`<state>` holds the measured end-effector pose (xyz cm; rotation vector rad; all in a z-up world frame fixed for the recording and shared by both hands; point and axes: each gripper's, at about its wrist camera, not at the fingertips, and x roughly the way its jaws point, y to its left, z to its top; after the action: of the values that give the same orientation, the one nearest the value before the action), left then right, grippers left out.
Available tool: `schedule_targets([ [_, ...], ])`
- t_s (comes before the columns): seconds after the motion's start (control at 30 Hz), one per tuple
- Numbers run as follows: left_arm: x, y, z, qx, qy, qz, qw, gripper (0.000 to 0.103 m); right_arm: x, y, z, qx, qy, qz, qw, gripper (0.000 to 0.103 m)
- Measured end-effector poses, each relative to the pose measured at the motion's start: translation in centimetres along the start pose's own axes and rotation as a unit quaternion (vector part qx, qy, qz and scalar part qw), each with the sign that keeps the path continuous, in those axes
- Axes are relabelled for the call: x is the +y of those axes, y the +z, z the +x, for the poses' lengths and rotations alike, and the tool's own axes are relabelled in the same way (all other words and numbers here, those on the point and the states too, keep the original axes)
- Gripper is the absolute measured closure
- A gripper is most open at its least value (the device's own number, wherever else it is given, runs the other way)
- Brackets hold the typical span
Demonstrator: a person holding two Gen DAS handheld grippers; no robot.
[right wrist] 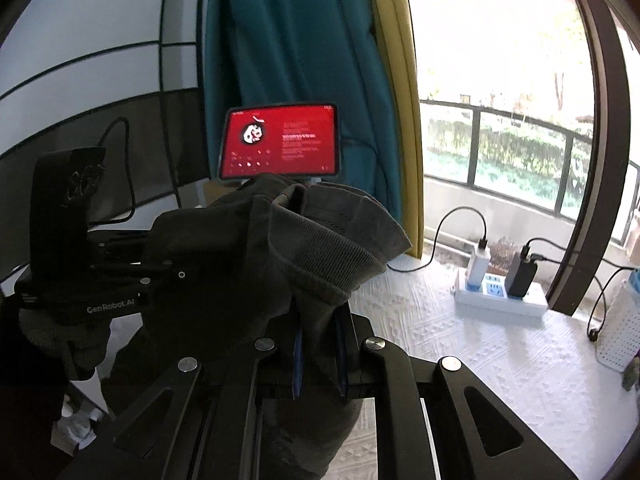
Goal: Fold small clothes
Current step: 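Hold the lifted dark shirt with both grippers and carry it toward the bed edge, then lower the held shirt onto the bed and open both grippers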
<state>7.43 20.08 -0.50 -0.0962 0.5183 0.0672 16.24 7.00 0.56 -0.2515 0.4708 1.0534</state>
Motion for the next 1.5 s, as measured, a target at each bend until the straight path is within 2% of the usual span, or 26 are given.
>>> schedule_targets([
  [0.53,2.2,-1.5,6.8,0.072,0.008,-0.032,0.9968,0.085,-4.5,-1.8,7.9,0.063,0.019,0.035,0.997,0.09],
  [1.03,4.9,-3.5,12.3,0.153,0.034,-0.062,0.9858,0.085,-7.1,-3.9,14.8,0.118,0.03,0.059,0.991,0.09],
  [1.27,6.0,-4.2,14.2,0.187,0.039,-0.08,0.9783,0.08,-8.1,-5.2,17.8,0.152,0.026,0.068,0.986,0.09],
  [1.33,6.3,-4.3,14.4,0.19,0.035,-0.086,0.9775,0.079,-8.7,-5.8,18.6,0.165,0.025,0.085,0.982,0.09],
  [1.4,6.9,-4.3,14.5,0.191,0.034,-0.098,0.9762,0.073,-9.0,-5.9,18.5,0.164,0.029,0.095,0.981,0.09],
  [1.5,7.4,-3.9,14.1,0.187,0.041,-0.103,0.9761,0.071,-8.9,-6.0,18.5,0.165,0.024,0.095,0.981,0.088],
])
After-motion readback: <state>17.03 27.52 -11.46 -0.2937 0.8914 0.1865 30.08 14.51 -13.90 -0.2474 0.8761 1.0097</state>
